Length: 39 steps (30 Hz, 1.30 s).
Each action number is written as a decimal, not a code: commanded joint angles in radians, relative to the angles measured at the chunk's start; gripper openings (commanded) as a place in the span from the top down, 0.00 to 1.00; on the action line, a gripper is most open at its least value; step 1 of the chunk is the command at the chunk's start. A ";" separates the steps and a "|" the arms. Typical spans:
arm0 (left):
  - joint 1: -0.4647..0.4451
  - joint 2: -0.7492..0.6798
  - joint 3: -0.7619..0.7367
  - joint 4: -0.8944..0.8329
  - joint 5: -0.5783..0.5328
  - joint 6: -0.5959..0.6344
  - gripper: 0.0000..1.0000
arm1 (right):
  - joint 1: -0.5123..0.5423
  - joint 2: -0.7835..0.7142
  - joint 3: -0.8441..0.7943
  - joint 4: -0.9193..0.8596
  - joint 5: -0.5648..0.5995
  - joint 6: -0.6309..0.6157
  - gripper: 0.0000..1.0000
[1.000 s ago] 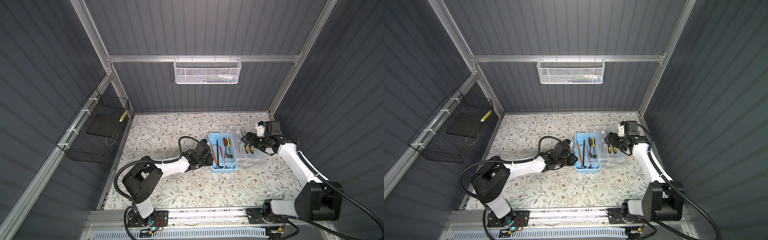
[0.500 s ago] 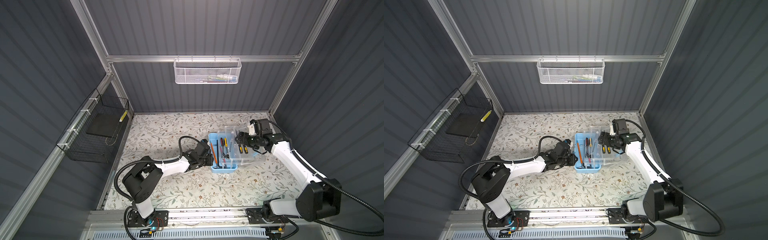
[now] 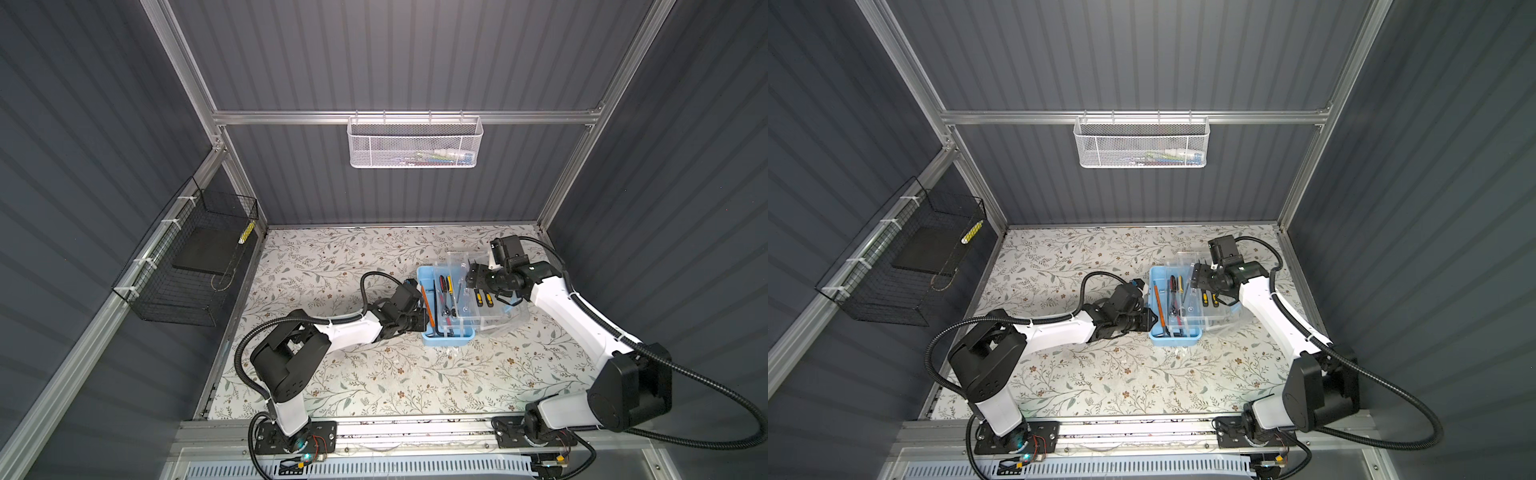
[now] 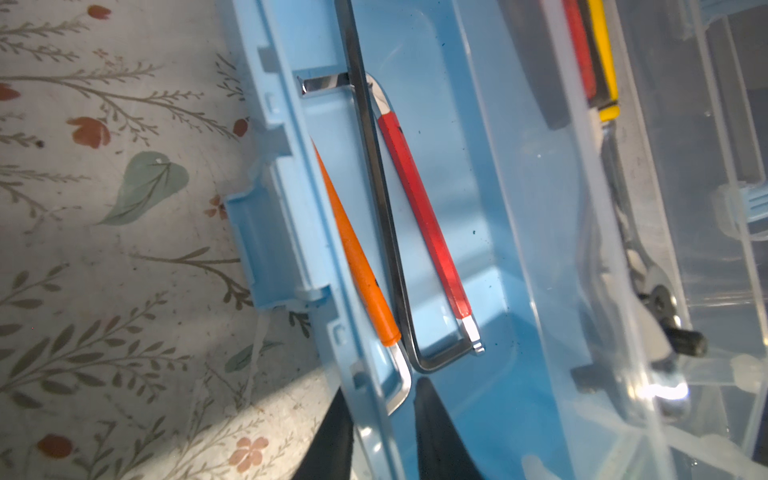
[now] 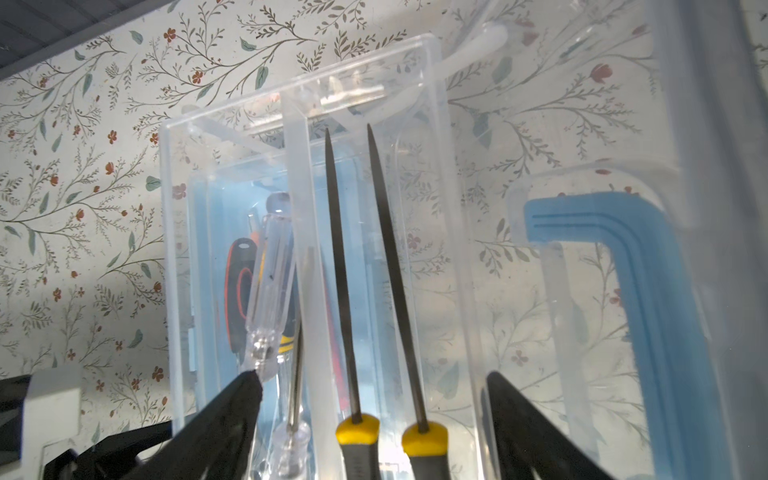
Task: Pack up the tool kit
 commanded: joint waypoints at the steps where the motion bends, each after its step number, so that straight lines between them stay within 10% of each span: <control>1: -0.002 0.006 0.021 0.011 0.026 0.024 0.72 | 0.034 0.015 0.029 -0.004 0.023 0.029 0.16; 22: 0.007 -0.173 0.064 -0.141 -0.099 0.067 0.27 | 0.070 0.045 0.044 -0.013 0.115 0.042 0.15; 39: -0.002 0.004 0.358 -0.229 0.031 0.179 0.25 | 0.079 0.059 0.045 -0.004 0.115 0.048 0.14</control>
